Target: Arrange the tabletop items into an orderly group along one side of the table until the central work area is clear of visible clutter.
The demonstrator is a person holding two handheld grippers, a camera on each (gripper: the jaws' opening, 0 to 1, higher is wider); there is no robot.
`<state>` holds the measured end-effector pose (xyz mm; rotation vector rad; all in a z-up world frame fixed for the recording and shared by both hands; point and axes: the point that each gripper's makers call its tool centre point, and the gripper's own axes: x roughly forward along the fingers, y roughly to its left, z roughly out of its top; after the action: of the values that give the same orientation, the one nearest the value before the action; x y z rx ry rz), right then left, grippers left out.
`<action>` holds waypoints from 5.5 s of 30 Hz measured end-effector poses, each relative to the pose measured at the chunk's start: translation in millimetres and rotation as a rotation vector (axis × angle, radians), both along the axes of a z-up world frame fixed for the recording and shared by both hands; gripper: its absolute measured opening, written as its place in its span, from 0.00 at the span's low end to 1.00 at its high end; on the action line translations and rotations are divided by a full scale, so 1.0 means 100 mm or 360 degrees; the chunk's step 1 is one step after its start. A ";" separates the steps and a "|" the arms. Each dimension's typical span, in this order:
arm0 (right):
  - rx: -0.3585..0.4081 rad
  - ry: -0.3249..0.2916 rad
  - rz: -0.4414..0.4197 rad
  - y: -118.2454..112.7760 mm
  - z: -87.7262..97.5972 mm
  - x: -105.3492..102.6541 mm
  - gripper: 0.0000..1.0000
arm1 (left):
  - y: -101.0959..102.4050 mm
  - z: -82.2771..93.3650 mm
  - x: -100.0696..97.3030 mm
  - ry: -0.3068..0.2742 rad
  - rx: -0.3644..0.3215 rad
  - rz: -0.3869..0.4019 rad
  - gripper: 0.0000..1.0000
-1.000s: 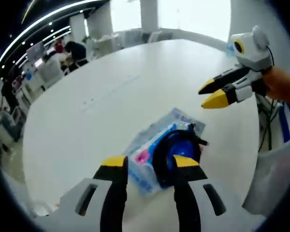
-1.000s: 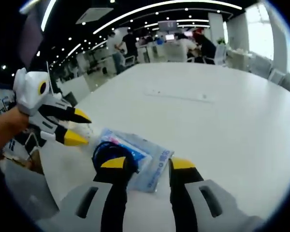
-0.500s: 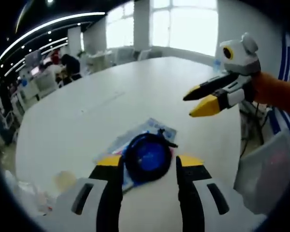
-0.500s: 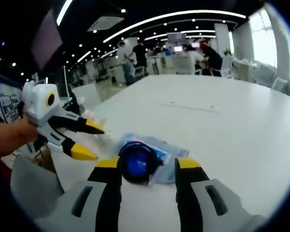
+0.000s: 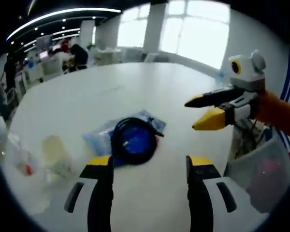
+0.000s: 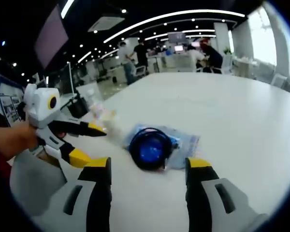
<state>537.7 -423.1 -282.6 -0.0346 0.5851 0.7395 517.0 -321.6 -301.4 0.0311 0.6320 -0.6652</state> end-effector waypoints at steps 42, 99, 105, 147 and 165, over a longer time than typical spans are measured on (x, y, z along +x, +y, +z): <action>-0.0335 -0.0088 0.0315 0.32 -0.25 0.58 0.42 | -0.03 -0.42 0.41 0.0098 -0.0116 0.0158 0.38; -0.0590 0.0048 0.0382 0.41 -0.85 1.03 0.12 | 0.01 -0.71 0.72 0.0216 -0.0032 0.0436 0.32; -0.0530 0.0054 0.0371 0.39 -0.79 1.00 0.09 | 0.02 -0.71 0.73 0.0220 -0.0030 0.0440 0.31; -0.0307 -0.0128 0.0443 0.51 -0.25 0.58 0.08 | 0.00 -0.72 0.75 0.0216 0.0029 0.0416 0.21; -0.0247 -0.0124 0.0410 0.48 -0.10 0.51 0.07 | 0.09 -0.44 0.66 0.0205 -0.0027 0.0472 0.13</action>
<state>588.7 -374.6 -293.0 -0.2859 0.5681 0.9369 583.2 -312.3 -345.8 -0.1204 0.7375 -0.3874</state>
